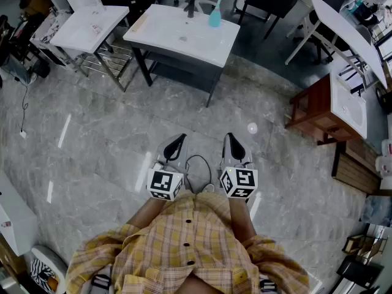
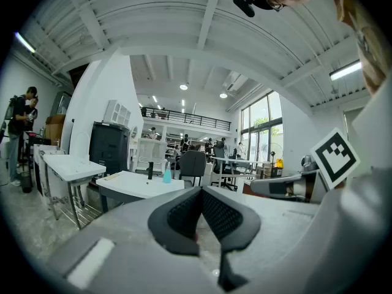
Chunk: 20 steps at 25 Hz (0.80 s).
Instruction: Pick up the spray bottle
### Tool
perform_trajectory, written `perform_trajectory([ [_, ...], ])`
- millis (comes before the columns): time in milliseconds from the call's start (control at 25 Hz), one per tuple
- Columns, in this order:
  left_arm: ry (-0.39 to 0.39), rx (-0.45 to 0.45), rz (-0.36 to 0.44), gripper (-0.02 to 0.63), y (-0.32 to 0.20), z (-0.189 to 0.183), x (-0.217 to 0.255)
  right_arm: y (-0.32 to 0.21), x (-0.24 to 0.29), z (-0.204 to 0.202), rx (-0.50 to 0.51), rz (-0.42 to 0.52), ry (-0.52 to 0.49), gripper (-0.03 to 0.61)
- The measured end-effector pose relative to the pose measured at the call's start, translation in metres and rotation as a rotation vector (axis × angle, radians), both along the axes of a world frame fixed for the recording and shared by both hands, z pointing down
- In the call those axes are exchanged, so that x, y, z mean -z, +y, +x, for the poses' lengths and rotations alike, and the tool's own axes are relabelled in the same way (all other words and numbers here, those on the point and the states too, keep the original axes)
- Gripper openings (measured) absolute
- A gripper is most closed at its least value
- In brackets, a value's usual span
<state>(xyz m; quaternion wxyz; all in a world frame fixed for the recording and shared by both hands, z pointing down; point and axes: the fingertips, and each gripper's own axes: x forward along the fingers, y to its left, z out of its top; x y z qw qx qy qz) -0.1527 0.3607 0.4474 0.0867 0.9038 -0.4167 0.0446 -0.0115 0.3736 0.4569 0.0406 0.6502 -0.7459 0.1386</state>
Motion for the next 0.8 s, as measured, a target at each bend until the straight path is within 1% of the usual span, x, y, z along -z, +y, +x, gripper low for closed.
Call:
perform_trajectory([
  [120, 0.001, -0.006, 0.003, -0.002, -0.004, -0.005, -0.001, -0.002, 0.0, -0.005, -0.005, 0.003, -0.016, 0.0],
  [280, 0.001, -0.021, 0.008, -0.002, -0.014, -0.016, -0.001, -0.01, 0.002, -0.012, -0.024, 0.023, -0.071, 0.0],
  [480, 0.02, -0.052, 0.022, -0.002, -0.03, -0.033, -0.002, -0.021, 0.008, -0.03, -0.044, 0.062, -0.038, 0.002],
  [600, 0.032, -0.075, 0.026, -0.002, -0.035, -0.043, -0.004, -0.023, 0.01, -0.041, -0.066, 0.077, -0.036, 0.002],
  [800, 0.048, -0.097, 0.012, -0.002, -0.041, -0.053, -0.007, -0.028, 0.013, -0.048, -0.094, 0.072, -0.021, 0.002],
])
